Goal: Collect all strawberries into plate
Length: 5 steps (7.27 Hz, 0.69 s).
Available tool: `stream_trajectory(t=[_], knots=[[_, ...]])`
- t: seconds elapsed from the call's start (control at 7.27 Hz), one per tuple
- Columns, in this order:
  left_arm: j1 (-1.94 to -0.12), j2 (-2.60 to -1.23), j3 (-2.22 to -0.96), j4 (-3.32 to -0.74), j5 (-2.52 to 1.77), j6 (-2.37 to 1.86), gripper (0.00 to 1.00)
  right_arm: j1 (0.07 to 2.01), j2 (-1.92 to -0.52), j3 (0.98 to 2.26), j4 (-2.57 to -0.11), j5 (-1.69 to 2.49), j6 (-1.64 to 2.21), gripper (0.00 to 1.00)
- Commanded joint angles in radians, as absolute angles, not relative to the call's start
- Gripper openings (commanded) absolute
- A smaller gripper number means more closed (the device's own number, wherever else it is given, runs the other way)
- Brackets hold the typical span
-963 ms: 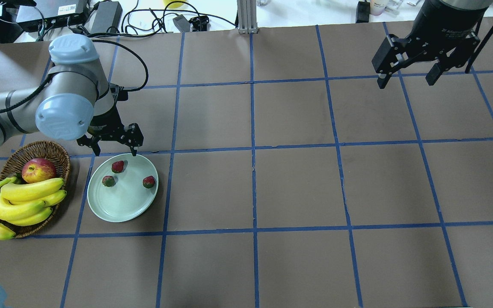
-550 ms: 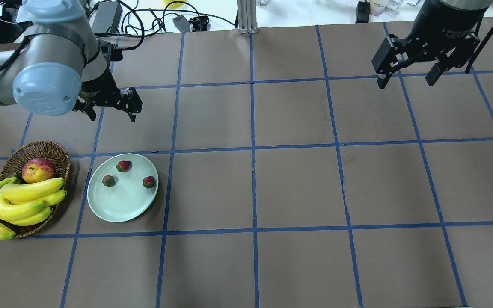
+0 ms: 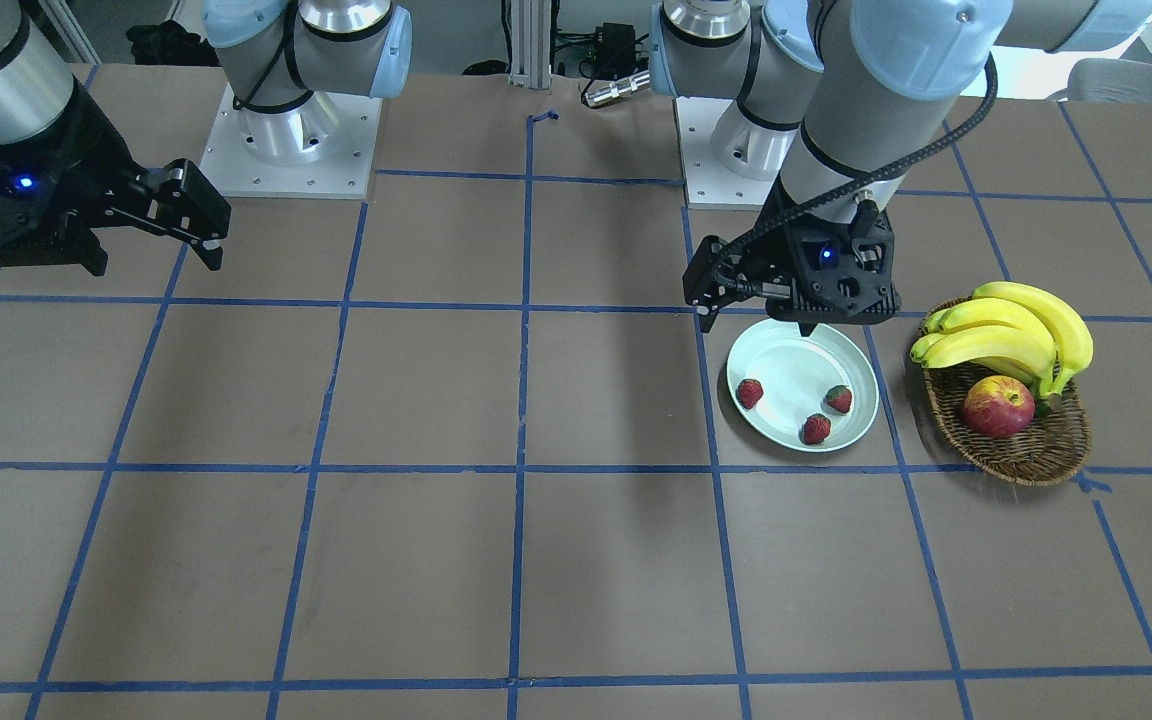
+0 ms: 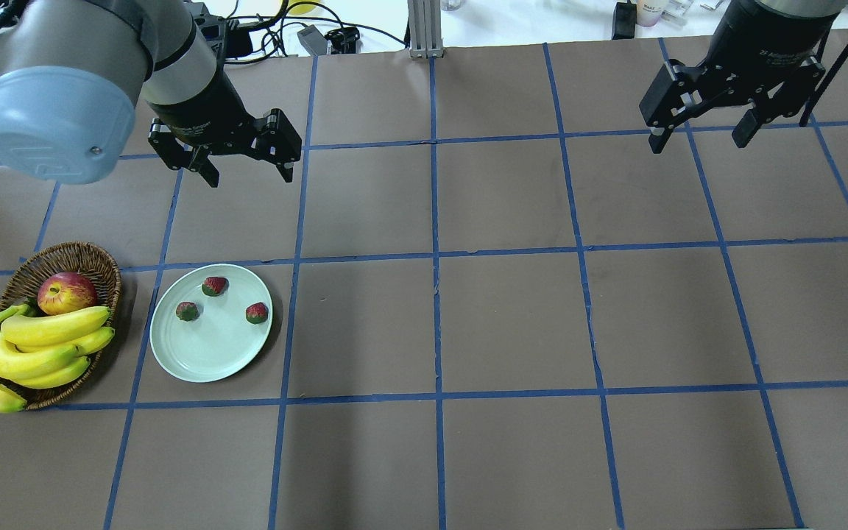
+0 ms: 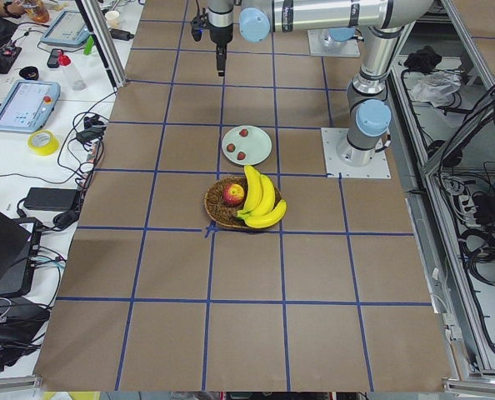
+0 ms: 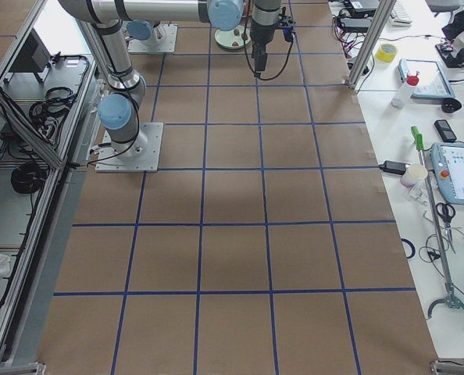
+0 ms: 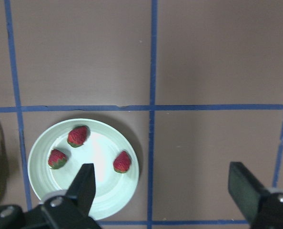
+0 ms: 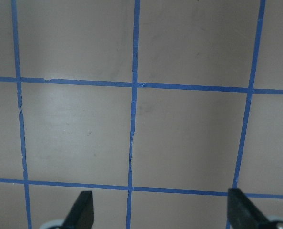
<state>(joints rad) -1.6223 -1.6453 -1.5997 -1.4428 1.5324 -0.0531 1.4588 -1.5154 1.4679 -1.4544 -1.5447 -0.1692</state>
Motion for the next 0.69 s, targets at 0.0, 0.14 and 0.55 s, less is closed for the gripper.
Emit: stream_trajectory(t=[0.0, 0.14, 0.55], knots=[[-1.628, -1.605, -1.594, -1.497, 1.525, -0.052, 1.0, 1.459, -1.516, 1.468, -1.456, -1.545, -0.169, 1.0], [-1.626, -1.586, -1.594, -1.511, 1.534, -0.052, 1.0, 1.459, -1.516, 1.468, -1.456, -1.545, -0.169, 1.0], [-1.617, -1.566, -1.601, -1.534, 1.574, -0.041, 1.0, 1.459, -1.516, 1.468, -1.456, -1.545, -0.169, 1.0]])
